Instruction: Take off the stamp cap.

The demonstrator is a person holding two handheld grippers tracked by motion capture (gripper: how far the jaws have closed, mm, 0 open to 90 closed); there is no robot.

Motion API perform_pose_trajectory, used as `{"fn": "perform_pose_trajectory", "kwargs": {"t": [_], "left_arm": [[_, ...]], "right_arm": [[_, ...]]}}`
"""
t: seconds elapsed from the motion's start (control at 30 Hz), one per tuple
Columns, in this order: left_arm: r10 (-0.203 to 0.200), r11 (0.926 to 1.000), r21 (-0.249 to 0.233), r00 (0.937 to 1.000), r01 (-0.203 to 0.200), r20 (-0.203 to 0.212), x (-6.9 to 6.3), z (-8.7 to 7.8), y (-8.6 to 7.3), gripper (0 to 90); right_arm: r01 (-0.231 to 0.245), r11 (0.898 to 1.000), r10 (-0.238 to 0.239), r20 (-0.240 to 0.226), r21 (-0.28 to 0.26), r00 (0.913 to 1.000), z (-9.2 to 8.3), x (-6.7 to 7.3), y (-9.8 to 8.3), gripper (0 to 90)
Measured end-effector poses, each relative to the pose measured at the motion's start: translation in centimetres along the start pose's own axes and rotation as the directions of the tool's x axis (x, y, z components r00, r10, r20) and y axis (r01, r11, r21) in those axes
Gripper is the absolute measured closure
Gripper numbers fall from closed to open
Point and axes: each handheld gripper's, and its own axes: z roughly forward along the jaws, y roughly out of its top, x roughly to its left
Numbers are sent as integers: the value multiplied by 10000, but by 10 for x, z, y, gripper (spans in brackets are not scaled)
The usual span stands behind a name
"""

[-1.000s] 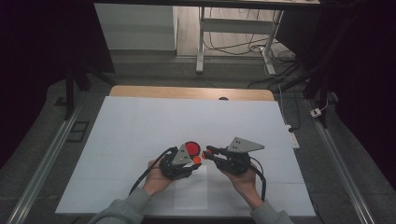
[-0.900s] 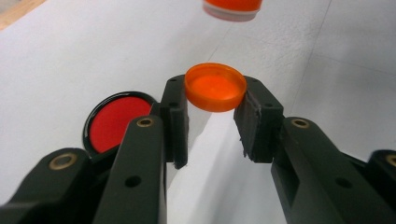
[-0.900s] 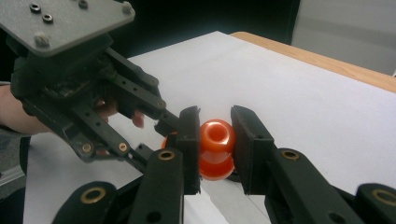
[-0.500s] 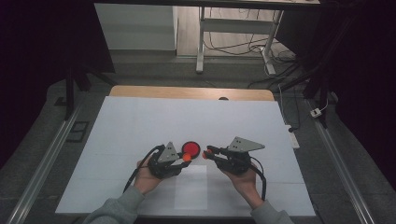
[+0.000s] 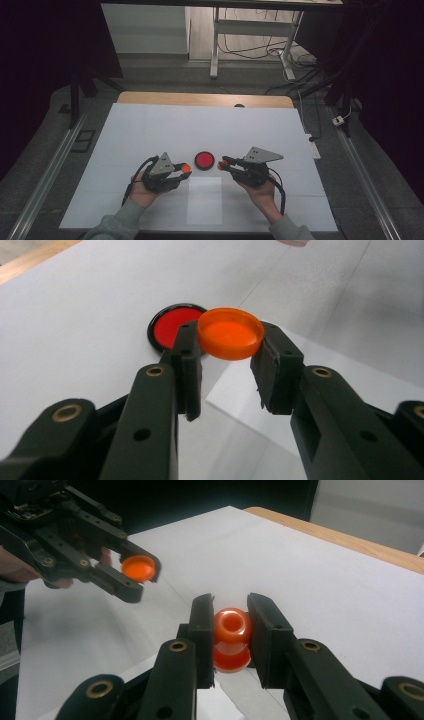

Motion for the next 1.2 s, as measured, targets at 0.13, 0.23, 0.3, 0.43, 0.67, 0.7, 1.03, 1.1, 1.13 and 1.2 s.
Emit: {"fn": "perform_pose_trajectory", "kwargs": {"t": [0.13,0.23,0.3,0.43,0.67,0.7,1.03,1.1,1.13,1.2], "left_arm": [[-275,9996,-15,9995,275,-126,5,-9,-9,654],[-444,9990,-27,9988,443,-228,7,-17,-16,654],[-565,9984,-32,9979,564,-330,8,-24,-22,654],[-898,9959,-108,9950,894,-446,11,-37,-34,654],[-1294,9915,-222,9890,1282,-714,14,-56,-52,654],[-1319,9912,-250,9885,1303,-747,14,-58,-54,654],[-1491,9888,-220,9824,1476,-1123,18,-67,-67,653],[-1495,9887,-234,9825,1478,-1114,18,-68,-67,653],[-1503,9886,-234,9823,1486,-1115,19,-68,-67,653],[-1534,9881,-225,9820,1518,-1099,20,-67,-67,653]], "right_arm": [[12,10000,-13,44,28,10000,0,-1,0,723],[6,10000,-6,90,24,10000,-1,-1,0,723],[26,10000,-26,102,13,9999,-1,-1,0,723],[14,10000,-14,137,21,9999,-2,-2,0,723],[-12,10000,12,247,-25,9997,-4,-4,0,723],[-24,10000,25,255,-42,9997,-4,-4,0,722],[-12,10000,16,420,-80,9991,-7,-6,0,722],[-2,10000,5,425,-82,9991,-7,-6,0,723],[3,10000,1,423,-91,9991,-7,-6,0,723],[7,10000,-3,422,-77,9991,-7,-6,0,722]]}}
